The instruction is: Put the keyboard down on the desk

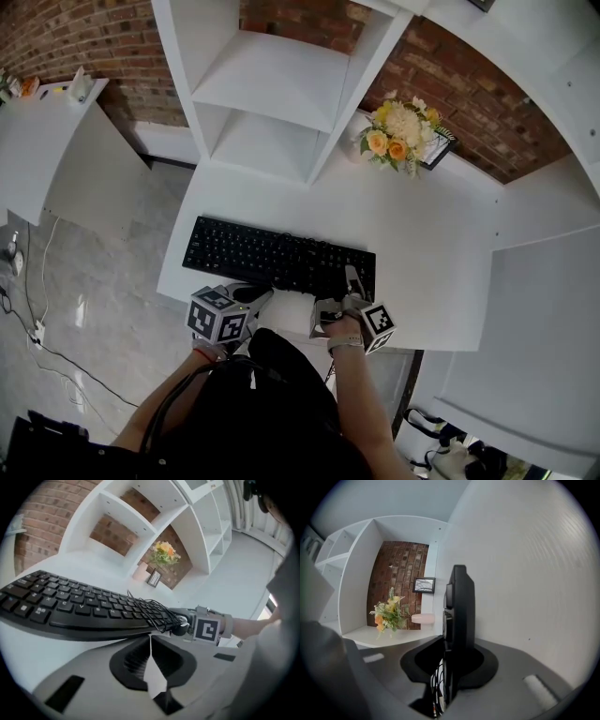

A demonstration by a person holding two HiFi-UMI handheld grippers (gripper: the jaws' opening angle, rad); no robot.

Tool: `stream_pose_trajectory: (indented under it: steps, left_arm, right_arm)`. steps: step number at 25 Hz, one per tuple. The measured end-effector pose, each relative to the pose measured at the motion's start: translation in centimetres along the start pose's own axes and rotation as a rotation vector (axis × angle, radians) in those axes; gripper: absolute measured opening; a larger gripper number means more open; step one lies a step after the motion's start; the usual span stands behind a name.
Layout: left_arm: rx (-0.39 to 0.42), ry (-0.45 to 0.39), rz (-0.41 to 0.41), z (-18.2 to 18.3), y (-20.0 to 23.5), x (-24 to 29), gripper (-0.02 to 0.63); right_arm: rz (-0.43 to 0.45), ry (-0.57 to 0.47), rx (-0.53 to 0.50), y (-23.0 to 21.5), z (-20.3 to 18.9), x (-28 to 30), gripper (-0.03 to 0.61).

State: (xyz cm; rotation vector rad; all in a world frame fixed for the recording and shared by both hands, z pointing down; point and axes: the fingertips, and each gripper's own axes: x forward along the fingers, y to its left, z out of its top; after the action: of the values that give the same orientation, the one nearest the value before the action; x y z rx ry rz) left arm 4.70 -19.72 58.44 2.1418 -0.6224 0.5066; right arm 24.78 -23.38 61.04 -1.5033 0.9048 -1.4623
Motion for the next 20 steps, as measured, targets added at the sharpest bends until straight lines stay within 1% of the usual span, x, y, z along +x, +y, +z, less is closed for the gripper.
stream_pose_trajectory:
  steps: [1,2,4,10,13,15,17,20]
  left_arm:
    - [-0.024,-0.005,0.007,-0.1,0.2,0.1,0.008]
    - [-0.041,-0.009,0.014,-0.2,0.4,0.2,0.008]
    - [-0.057,-0.012,0.031,-0.2,0.6,0.3,0.0]
    - [-0.038,-0.008,0.069,0.0,0.8,0.7,0.0]
    - [-0.029,-0.015,0.086,0.1,0.9,0.7,0.0]
    - [-0.025,-0.021,0.098,0.1,0.9,0.7,0.0]
    - [-0.025,-0.016,0.105,0.1,0.9,0.7,0.0]
    - [-0.029,-0.012,0.097,0.1,0.9,0.8,0.0]
  right_arm:
    - [0.0,0.0,-0.002,-0.1,0.0,0.0,0.081]
    - [-0.001,0.0,-0.003,-0.1,0.0,-0.1,0.084]
    - [0.0,0.001,-0.003,-0.3,0.0,0.0,0.091]
    - [-0.008,0.005,0.002,-0.1,0.0,0.1,0.081]
    - [0.004,0.016,0.018,-0.1,-0.1,0.1,0.083]
    - [0.028,0.044,0.043,-0.1,-0.1,0.3,0.087]
    - [0.049,0.09,0.042,0.2,-0.4,0.2,0.092]
    - [0.068,0.192,-0.035,1.4,-1.5,-0.5,0.109]
